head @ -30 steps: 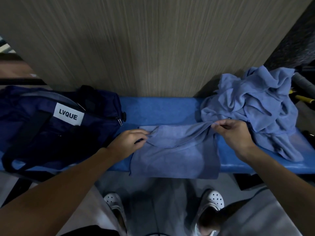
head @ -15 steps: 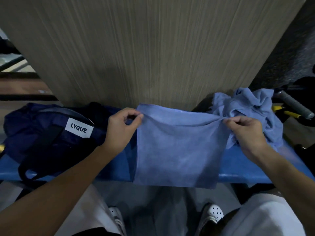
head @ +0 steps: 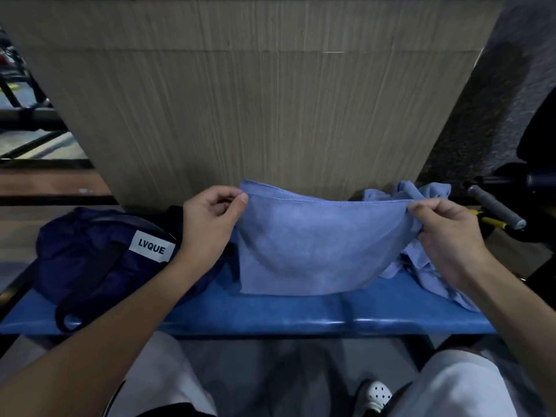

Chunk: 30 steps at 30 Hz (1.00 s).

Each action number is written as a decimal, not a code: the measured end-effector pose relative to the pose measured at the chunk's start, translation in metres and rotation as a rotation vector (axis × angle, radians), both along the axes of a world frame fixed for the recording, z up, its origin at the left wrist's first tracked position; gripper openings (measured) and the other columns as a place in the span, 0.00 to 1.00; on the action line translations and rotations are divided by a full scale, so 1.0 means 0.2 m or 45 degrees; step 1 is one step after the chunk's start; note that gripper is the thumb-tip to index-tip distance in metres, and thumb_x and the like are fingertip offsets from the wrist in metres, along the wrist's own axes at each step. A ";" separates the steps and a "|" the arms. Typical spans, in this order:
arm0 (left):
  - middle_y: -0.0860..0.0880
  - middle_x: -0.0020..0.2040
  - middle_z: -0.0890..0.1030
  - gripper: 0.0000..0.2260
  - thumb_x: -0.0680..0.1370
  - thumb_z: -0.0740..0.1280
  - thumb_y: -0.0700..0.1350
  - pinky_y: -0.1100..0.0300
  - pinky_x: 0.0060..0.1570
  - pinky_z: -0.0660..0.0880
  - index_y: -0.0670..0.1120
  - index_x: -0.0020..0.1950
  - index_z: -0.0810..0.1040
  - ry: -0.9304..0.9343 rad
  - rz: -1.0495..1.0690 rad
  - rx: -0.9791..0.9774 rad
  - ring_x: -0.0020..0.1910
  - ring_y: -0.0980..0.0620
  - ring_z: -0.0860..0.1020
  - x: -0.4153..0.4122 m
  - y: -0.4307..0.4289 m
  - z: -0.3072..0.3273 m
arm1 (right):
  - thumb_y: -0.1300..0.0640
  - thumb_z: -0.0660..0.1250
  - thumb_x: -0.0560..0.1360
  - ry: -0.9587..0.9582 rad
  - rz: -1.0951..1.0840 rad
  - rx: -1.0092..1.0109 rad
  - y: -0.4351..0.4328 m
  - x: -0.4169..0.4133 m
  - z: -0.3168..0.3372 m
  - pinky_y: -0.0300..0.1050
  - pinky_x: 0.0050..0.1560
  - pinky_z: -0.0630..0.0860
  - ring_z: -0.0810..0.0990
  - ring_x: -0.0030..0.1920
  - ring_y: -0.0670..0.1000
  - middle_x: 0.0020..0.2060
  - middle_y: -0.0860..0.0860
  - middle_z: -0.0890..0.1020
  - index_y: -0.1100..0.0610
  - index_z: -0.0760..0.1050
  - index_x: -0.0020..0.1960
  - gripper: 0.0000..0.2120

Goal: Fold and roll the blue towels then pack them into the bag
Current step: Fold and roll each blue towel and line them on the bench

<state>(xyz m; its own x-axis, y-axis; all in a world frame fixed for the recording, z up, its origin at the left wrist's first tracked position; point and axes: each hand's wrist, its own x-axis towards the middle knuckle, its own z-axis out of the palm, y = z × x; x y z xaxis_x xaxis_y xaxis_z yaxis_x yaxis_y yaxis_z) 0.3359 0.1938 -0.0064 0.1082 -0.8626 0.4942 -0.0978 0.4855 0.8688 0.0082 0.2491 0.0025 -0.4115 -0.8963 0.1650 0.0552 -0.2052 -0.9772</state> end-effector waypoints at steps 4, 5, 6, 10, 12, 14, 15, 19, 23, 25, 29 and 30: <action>0.57 0.38 0.83 0.08 0.77 0.70 0.37 0.68 0.44 0.75 0.50 0.43 0.81 -0.037 -0.052 -0.012 0.39 0.60 0.79 -0.02 0.02 0.02 | 0.62 0.66 0.78 0.021 -0.017 0.019 0.01 -0.01 0.01 0.41 0.39 0.74 0.76 0.36 0.47 0.32 0.51 0.78 0.55 0.76 0.37 0.10; 0.57 0.38 0.83 0.08 0.77 0.70 0.37 0.68 0.43 0.75 0.50 0.43 0.81 -0.043 -0.062 -0.010 0.39 0.59 0.79 -0.02 0.02 0.03 | 0.61 0.66 0.77 0.010 -0.012 0.008 0.02 -0.01 0.02 0.41 0.39 0.74 0.75 0.36 0.46 0.32 0.50 0.78 0.55 0.75 0.37 0.10; 0.57 0.38 0.83 0.08 0.77 0.70 0.37 0.68 0.43 0.74 0.50 0.43 0.81 -0.042 -0.069 -0.007 0.39 0.59 0.78 -0.02 0.02 0.03 | 0.60 0.68 0.77 -0.008 0.002 -0.013 0.02 -0.01 0.02 0.42 0.40 0.74 0.76 0.36 0.46 0.31 0.49 0.78 0.54 0.75 0.37 0.10; 0.57 0.38 0.83 0.08 0.76 0.70 0.36 0.69 0.42 0.74 0.49 0.43 0.80 -0.024 -0.087 0.001 0.38 0.60 0.79 -0.05 0.05 0.06 | 0.58 0.71 0.73 0.060 0.068 -0.105 0.02 0.03 0.04 0.47 0.48 0.72 0.76 0.41 0.48 0.35 0.49 0.79 0.51 0.76 0.41 0.06; 0.56 0.39 0.84 0.07 0.76 0.70 0.35 0.69 0.44 0.75 0.48 0.43 0.81 -0.041 -0.128 -0.012 0.40 0.60 0.81 -0.07 0.07 0.08 | 0.63 0.69 0.75 0.173 0.120 -0.153 0.02 0.08 0.05 0.48 0.49 0.71 0.76 0.42 0.47 0.38 0.49 0.79 0.50 0.76 0.46 0.08; 0.54 0.41 0.84 0.06 0.76 0.70 0.35 0.68 0.45 0.75 0.45 0.43 0.82 -0.088 -0.182 -0.057 0.42 0.58 0.81 -0.11 0.09 0.10 | 0.67 0.67 0.76 0.266 0.228 -0.180 0.04 0.16 0.08 0.44 0.48 0.72 0.76 0.42 0.46 0.39 0.49 0.79 0.53 0.77 0.49 0.10; 0.52 0.42 0.83 0.05 0.76 0.70 0.34 0.67 0.46 0.75 0.43 0.43 0.82 -0.114 -0.208 -0.087 0.42 0.57 0.81 -0.13 0.11 0.12 | 0.68 0.66 0.76 0.308 0.301 -0.190 0.05 0.20 0.10 0.40 0.48 0.72 0.76 0.42 0.45 0.39 0.48 0.80 0.55 0.78 0.50 0.10; 0.44 0.43 0.82 0.04 0.75 0.71 0.33 0.61 0.46 0.76 0.40 0.43 0.82 -0.177 -0.332 -0.162 0.42 0.52 0.80 -0.21 0.15 0.16 | 0.67 0.67 0.76 0.421 0.514 -0.192 0.08 0.37 0.17 0.32 0.44 0.73 0.76 0.39 0.41 0.36 0.45 0.81 0.58 0.80 0.51 0.07; 0.45 0.44 0.82 0.05 0.74 0.71 0.33 0.59 0.47 0.77 0.41 0.44 0.83 -0.255 -0.437 -0.213 0.44 0.50 0.81 -0.26 0.19 0.18 | 0.62 0.71 0.74 0.481 0.595 -0.145 0.08 0.47 0.20 0.41 0.51 0.78 0.80 0.45 0.44 0.43 0.51 0.85 0.58 0.82 0.52 0.07; 0.46 0.44 0.82 0.04 0.74 0.71 0.33 0.59 0.47 0.78 0.40 0.45 0.83 -0.268 -0.458 -0.209 0.45 0.50 0.82 -0.26 0.21 0.18 | 0.61 0.72 0.73 0.508 0.604 -0.145 0.09 0.48 0.21 0.43 0.52 0.79 0.82 0.45 0.47 0.44 0.56 0.85 0.60 0.82 0.50 0.07; 0.47 0.45 0.82 0.02 0.74 0.72 0.36 0.58 0.47 0.77 0.41 0.45 0.83 -0.278 -0.484 -0.186 0.45 0.50 0.81 -0.24 0.22 0.16 | 0.61 0.71 0.75 0.656 0.577 -0.139 0.10 0.48 0.22 0.39 0.45 0.78 0.80 0.40 0.44 0.39 0.55 0.84 0.58 0.82 0.44 0.02; 0.47 0.45 0.82 0.03 0.74 0.72 0.36 0.60 0.47 0.76 0.42 0.46 0.83 -0.278 -0.495 -0.177 0.44 0.51 0.81 -0.24 0.22 0.15 | 0.61 0.70 0.75 0.683 0.561 -0.136 0.10 0.47 0.22 0.38 0.44 0.77 0.79 0.39 0.43 0.38 0.55 0.84 0.58 0.81 0.43 0.03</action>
<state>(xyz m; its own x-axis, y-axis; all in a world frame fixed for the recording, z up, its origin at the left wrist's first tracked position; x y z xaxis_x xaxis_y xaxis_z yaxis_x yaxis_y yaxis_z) 0.2883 0.2385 0.0244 -0.3294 -0.7423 0.5835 -0.0592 0.6330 0.7719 0.1029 0.2701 0.0468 0.1496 -0.9283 0.3403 -0.3289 -0.3713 -0.8683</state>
